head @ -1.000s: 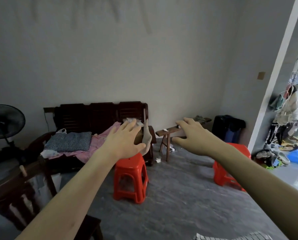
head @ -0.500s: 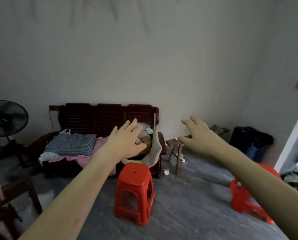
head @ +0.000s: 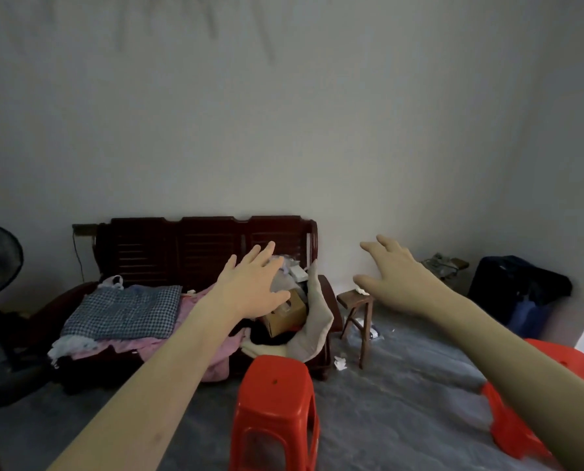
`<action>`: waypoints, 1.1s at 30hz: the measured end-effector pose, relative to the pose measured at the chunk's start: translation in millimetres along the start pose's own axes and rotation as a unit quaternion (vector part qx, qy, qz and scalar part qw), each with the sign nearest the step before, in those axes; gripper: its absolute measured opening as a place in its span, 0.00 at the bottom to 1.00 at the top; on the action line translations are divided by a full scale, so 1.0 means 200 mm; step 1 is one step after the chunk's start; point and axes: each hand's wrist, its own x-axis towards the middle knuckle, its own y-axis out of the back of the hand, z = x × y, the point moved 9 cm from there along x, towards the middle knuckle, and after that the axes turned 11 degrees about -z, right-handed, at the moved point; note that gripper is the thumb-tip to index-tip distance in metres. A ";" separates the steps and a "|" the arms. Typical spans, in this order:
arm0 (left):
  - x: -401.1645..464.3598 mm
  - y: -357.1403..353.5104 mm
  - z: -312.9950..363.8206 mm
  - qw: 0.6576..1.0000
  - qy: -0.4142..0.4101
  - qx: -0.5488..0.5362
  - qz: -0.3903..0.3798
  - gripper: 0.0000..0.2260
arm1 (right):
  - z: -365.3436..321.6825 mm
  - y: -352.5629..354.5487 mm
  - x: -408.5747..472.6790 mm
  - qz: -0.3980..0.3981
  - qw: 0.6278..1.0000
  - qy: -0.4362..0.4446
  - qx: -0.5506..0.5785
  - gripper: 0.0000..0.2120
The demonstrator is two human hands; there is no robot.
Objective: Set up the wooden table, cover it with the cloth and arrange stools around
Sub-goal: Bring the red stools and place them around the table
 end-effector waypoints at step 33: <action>2.06 -0.14 -0.34 0.995 -0.087 0.005 -0.054 0.30 | 0.71 -0.35 1.80 -0.013 0.990 -0.112 0.083 0.31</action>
